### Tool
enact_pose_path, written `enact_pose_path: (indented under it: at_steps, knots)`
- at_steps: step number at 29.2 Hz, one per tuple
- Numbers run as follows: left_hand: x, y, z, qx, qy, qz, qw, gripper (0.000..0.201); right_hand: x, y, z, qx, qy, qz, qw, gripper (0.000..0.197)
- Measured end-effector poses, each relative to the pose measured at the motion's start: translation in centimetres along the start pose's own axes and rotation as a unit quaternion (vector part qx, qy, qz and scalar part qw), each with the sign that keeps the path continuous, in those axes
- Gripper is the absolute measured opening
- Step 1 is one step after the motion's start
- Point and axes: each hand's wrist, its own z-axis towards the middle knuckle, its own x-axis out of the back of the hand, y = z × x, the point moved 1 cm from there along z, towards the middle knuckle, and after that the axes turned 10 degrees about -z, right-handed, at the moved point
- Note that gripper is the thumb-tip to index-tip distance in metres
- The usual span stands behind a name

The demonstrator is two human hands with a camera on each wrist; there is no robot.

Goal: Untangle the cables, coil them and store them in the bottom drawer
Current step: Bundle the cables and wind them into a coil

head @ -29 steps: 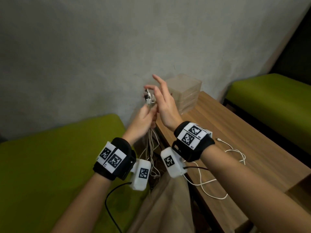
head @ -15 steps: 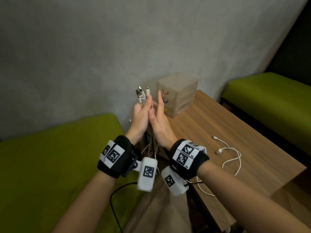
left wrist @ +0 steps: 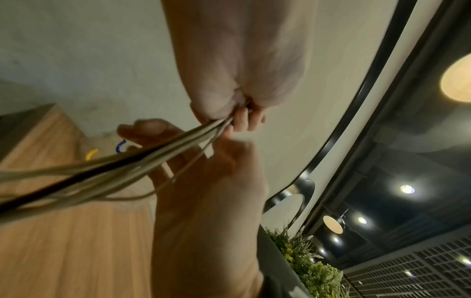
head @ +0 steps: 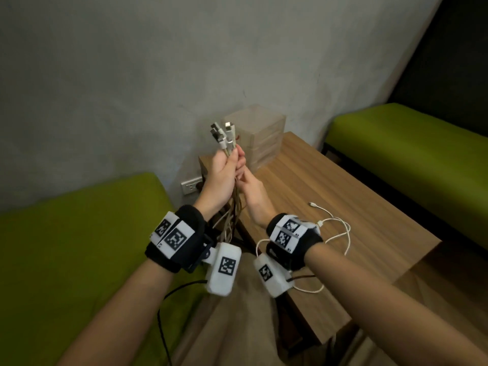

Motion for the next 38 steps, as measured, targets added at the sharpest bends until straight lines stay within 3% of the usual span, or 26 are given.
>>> enact_pose_path:
  at_steps: [3,5,6,9,10,11,15,18,20,24,26,28,31,35,38]
  knots:
    - [-2.0,-0.8,0.2,0.026,-0.012,-0.015,0.999,0.029,5.1,3.1,-0.1,-0.077,0.006,-0.011,0.997,0.04]
    - [-3.3,-1.7,-0.2,0.035,-0.027,-0.015,0.999,0.029,8.9,6.4,-0.5,-0.13,0.022,-0.167,0.977,0.034]
    - [-4.0,-2.4,-0.4,0.04,-0.038,-0.012,0.998,0.029,10.5,8.2,-0.7,-0.164,-0.009,-0.282,0.945,0.029]
    - [-6.2,-4.7,-1.0,0.063,-0.062,-0.019,0.996,0.03,13.6,12.5,-2.3,-0.275,-0.155,-0.528,0.788,0.027]
    - [-6.7,-5.4,-1.1,0.072,-0.068,-0.03,0.995,0.03,14.1,13.3,-3.1,-0.296,-0.181,-0.555,0.756,0.028]
    - [-7.2,-6.0,-1.2,0.078,-0.073,-0.038,0.993,0.03,14.3,13.8,-3.8,-0.308,-0.19,-0.565,0.741,0.029]
    - [-8.1,-7.2,-1.2,0.091,-0.079,-0.031,0.992,0.027,14.2,15.2,-5.3,-0.28,-0.129,-0.58,0.754,0.021]
    - [-8.2,-7.3,-1.1,0.093,-0.082,-0.025,0.992,0.027,14.8,15.2,-5.6,-0.26,-0.11,-0.614,0.737,0.02]
    - [-8.1,-7.2,-1.0,0.096,-0.083,-0.021,0.992,0.026,16.2,14.5,-4.8,-0.259,-0.066,-0.616,0.741,0.017]
    - [-8.0,-7.0,-0.9,0.094,-0.066,-0.017,0.993,0.026,19.2,10.6,-1.9,-0.203,0.143,-0.56,0.79,0.02]
    - [-8.2,-6.7,-0.9,0.093,-0.056,0.0,0.994,0.022,18.7,7.9,-0.9,-0.131,0.207,-0.463,0.852,0.019]
    - [-8.5,-6.5,-0.8,0.101,-0.035,0.011,0.994,0.016,16.3,5.1,-0.6,-0.047,0.222,-0.358,0.906,0.016]
    - [-8.7,-6.0,-0.5,0.108,0.005,-0.006,0.994,0.022,11.5,2.3,-1.5,0.033,0.215,-0.241,0.946,0.007]
    - [-8.1,-5.2,-0.2,0.079,0.054,-0.03,0.995,0.024,8.3,1.9,-1.8,0.059,0.202,-0.149,0.966,0.003]
    - [-7.3,-4.5,0.0,0.097,0.134,-0.148,0.975,0.025,7.7,1.2,-1.4,0.098,0.136,-0.14,0.976,0.013]
